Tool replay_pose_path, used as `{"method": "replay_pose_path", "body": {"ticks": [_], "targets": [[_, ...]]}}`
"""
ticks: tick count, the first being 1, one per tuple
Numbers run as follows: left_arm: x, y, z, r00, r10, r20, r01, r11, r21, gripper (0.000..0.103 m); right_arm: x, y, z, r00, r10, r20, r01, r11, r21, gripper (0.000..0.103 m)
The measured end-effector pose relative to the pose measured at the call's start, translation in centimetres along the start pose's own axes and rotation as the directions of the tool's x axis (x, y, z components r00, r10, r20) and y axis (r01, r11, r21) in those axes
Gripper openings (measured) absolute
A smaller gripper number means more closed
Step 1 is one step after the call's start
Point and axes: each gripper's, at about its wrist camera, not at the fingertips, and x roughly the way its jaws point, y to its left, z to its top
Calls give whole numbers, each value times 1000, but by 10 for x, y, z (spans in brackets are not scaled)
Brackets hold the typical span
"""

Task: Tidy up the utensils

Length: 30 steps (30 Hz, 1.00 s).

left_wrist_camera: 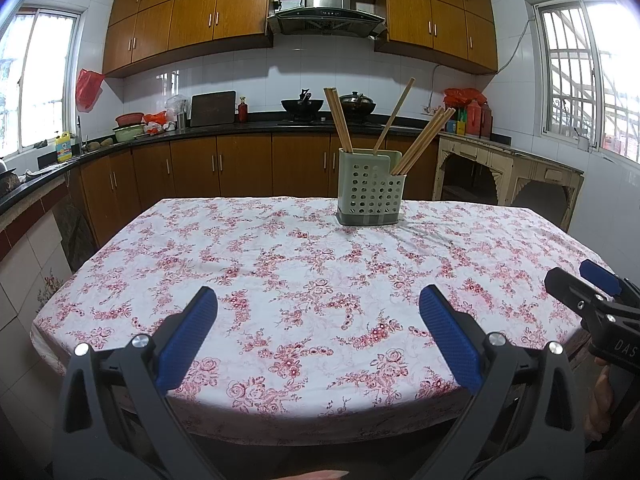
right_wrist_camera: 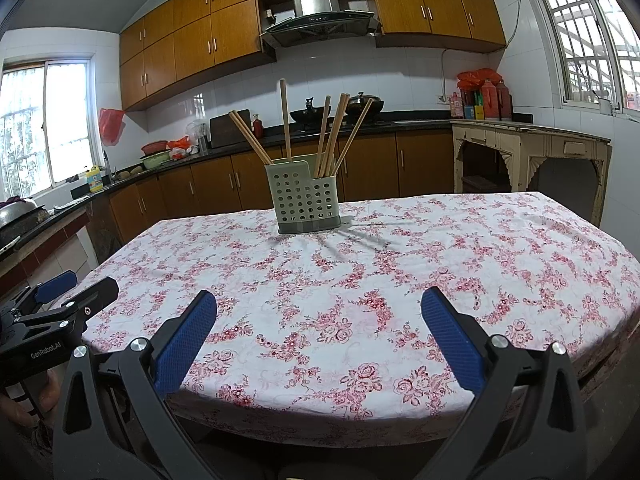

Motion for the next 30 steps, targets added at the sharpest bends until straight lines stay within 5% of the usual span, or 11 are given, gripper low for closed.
{"method": "replay_pose_path", "body": {"ticks": [30], "targets": [[-1,4,-4,1000,5,5,-5,1000,4,99,0,0,-1,1000,-2,-3,2,1000,2,101]]}}
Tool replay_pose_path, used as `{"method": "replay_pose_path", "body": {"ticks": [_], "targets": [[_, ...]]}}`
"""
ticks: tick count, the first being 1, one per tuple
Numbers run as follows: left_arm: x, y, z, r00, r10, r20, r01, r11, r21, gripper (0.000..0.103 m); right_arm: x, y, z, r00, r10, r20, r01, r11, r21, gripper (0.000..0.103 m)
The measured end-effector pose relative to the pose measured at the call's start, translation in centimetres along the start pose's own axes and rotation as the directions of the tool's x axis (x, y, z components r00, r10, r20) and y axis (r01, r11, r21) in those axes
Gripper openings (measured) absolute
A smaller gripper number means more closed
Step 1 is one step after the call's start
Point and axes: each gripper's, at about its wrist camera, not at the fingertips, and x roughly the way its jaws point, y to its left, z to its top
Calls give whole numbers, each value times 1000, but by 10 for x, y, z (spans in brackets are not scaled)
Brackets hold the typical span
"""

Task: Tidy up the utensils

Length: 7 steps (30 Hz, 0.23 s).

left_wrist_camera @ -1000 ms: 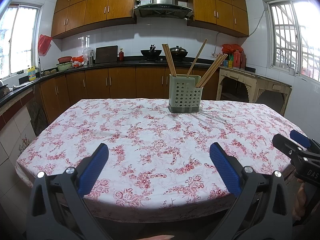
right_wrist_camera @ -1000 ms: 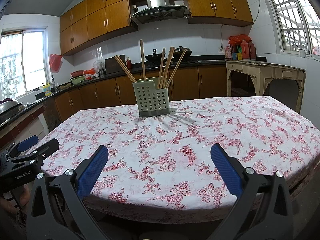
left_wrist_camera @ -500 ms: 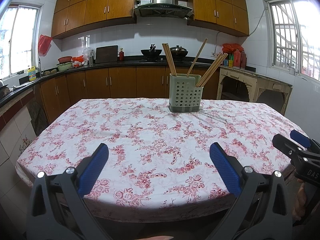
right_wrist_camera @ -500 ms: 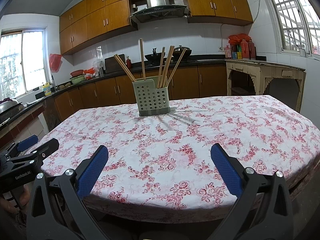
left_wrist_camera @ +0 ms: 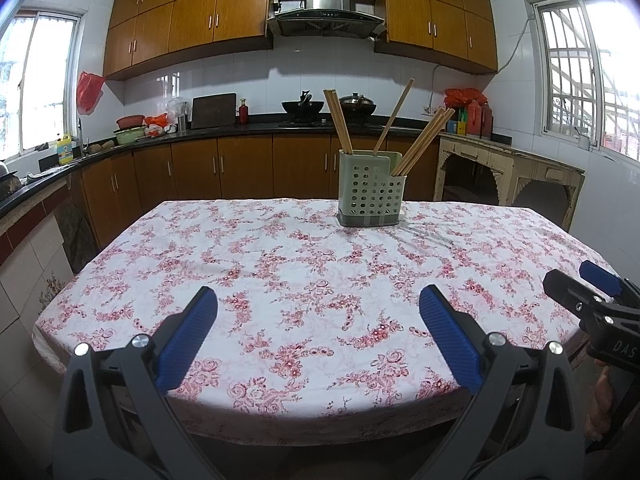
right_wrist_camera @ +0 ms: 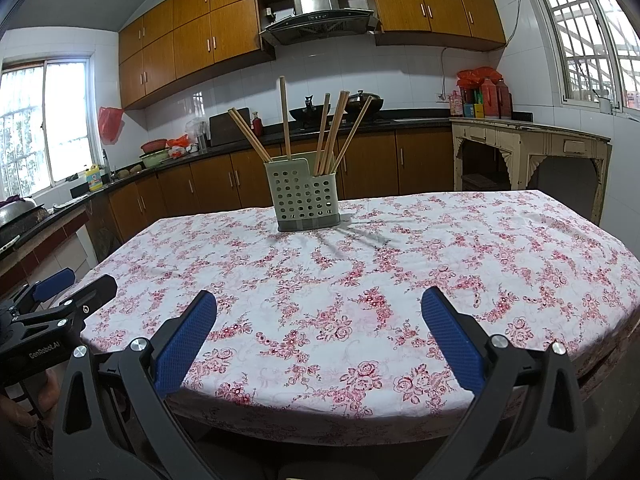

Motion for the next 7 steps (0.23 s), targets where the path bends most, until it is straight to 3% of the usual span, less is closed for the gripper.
{"method": "replay_pose_path", "body": {"ticks": [7], "targets": [[-1,0,1,1000,-3,-4,3,1000,-1,99,-1,-1,-2,1000,-1,1,1,1000,-1,101]]}}
